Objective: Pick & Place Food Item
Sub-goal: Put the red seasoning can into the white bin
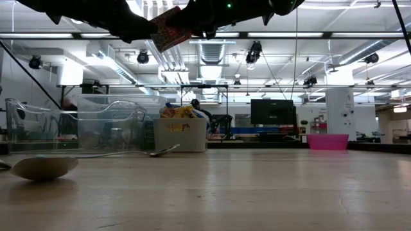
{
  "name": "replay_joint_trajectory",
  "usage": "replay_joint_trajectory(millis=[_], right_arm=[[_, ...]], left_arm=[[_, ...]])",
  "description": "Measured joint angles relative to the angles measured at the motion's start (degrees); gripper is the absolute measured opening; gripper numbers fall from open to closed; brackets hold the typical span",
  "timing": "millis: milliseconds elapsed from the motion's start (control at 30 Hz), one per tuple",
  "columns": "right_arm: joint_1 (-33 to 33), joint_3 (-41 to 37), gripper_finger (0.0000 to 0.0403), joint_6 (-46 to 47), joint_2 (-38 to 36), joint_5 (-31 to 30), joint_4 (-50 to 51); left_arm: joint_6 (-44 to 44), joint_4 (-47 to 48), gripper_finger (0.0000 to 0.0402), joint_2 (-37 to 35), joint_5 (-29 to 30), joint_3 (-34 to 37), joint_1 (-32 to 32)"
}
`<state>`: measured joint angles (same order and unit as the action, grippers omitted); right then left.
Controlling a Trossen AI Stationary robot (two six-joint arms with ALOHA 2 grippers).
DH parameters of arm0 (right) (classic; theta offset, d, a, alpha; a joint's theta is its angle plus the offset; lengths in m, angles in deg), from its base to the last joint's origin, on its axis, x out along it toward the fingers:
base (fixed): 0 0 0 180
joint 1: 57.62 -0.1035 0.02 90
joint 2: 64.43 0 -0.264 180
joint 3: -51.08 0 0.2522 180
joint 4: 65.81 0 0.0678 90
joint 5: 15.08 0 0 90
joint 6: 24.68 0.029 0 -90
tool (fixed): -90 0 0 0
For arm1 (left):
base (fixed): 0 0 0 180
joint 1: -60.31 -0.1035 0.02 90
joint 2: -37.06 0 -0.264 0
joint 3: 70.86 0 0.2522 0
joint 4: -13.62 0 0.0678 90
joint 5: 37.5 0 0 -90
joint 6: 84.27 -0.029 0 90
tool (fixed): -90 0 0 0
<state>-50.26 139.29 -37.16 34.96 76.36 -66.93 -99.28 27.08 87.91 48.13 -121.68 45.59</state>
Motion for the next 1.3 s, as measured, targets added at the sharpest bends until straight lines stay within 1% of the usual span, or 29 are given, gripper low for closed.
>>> replay_joint_trajectory(millis=[1300], right_arm=[[0.02, 0.00, 0.0219, -1.22, 0.04, 0.00, -0.02]], left_arm=[[-0.22, 0.10, 0.0206, 0.00, 0.10, 0.02, -0.01]])
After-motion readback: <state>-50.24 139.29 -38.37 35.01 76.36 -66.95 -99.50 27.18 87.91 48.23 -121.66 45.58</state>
